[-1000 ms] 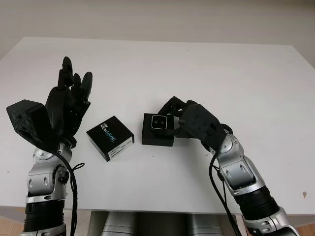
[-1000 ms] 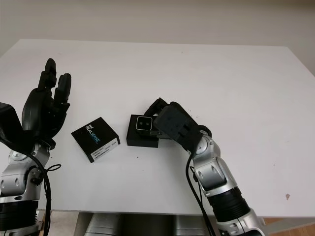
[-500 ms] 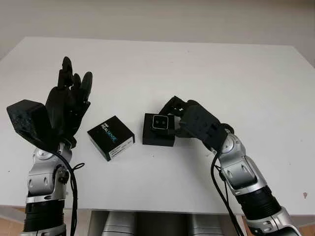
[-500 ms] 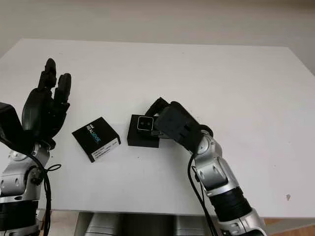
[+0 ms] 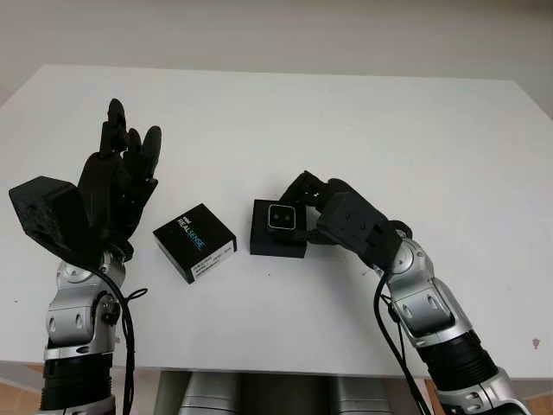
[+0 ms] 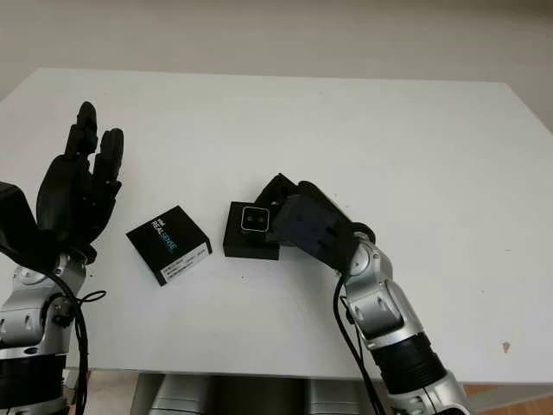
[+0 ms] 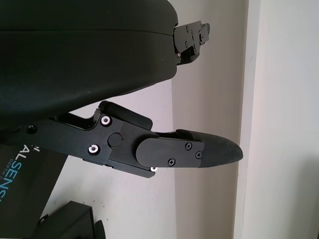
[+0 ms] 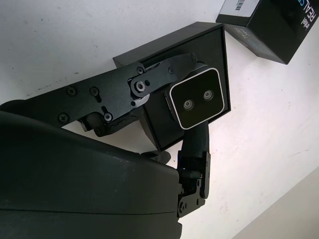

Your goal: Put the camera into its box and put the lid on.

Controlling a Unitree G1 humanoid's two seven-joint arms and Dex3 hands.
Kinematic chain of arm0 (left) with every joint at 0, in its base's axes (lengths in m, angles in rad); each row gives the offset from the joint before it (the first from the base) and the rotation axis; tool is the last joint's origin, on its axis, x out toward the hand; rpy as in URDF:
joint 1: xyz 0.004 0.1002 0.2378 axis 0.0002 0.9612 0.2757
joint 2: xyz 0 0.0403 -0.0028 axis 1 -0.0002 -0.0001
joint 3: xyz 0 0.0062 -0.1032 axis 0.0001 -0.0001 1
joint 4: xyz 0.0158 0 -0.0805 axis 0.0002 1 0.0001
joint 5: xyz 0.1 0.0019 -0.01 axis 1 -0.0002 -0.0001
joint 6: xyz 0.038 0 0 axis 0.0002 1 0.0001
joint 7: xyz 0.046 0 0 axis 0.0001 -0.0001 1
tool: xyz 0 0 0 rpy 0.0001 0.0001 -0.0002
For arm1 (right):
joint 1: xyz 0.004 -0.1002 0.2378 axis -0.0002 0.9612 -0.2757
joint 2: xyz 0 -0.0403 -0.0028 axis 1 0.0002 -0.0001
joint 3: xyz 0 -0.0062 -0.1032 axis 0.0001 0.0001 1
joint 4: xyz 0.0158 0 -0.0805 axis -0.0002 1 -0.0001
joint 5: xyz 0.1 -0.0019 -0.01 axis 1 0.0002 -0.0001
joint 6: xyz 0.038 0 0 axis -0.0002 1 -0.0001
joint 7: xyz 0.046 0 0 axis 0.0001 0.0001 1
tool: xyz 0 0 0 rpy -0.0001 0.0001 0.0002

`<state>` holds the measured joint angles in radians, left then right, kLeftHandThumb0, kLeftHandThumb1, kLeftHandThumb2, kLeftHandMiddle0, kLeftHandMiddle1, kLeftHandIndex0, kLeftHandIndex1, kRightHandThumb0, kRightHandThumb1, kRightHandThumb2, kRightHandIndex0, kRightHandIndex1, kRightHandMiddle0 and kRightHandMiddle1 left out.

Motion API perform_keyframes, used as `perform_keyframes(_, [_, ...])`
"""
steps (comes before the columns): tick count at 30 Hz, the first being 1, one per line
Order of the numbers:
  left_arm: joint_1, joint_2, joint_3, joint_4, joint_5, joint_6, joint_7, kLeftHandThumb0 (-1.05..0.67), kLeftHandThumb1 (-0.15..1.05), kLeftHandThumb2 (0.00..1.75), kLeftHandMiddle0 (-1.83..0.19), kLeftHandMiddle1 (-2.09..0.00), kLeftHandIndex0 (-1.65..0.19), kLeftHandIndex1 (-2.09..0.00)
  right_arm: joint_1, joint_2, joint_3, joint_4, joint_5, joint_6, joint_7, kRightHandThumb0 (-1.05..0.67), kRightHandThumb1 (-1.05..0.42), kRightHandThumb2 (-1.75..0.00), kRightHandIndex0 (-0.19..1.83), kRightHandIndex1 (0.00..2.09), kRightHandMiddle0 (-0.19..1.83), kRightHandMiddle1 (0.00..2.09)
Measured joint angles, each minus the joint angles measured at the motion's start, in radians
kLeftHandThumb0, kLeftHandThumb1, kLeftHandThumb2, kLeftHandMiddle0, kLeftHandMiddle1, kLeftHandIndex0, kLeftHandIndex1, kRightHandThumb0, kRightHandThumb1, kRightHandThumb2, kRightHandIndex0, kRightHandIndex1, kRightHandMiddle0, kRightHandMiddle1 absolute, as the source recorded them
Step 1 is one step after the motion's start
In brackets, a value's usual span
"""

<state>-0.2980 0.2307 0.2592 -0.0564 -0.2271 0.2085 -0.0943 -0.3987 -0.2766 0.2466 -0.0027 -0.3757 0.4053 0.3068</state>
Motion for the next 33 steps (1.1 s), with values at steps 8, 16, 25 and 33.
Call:
perform_keyframes(8, [0.003,0.000,0.001,-0.011,-0.002,0.009,0.000,-0.70,1.05,0.32,0.19,-0.02,0.19,-0.03,0.004,-0.015,0.013,0.000,-0.009,-0.026,0.007,-0.39,-0.94,-0.05,0.30,0.03,0.15,1.51])
perform_keyframes(16, [0.004,0.000,0.001,-0.016,-0.003,0.015,0.000,-0.70,1.05,0.32,0.19,-0.01,0.19,-0.02,0.012,-0.018,0.014,-0.001,-0.017,-0.034,-0.007,-0.42,-0.92,-0.05,0.23,0.03,0.05,1.14])
perform_keyframes(25, [0.006,0.000,0.001,-0.017,-0.002,0.017,0.000,-0.70,1.05,0.32,0.19,-0.03,0.18,-0.04,0.021,-0.024,0.014,-0.011,-0.024,-0.040,-0.012,-0.42,-0.93,-0.05,0.18,0.03,0.09,0.95])
perform_keyframes(33, [0.006,0.000,0.004,-0.017,-0.002,0.019,0.001,-0.69,1.05,0.32,0.19,-0.04,0.18,-0.04,0.032,-0.024,0.013,-0.018,-0.025,-0.044,-0.048,-0.43,-0.95,-0.06,0.22,0.06,0.12,1.18])
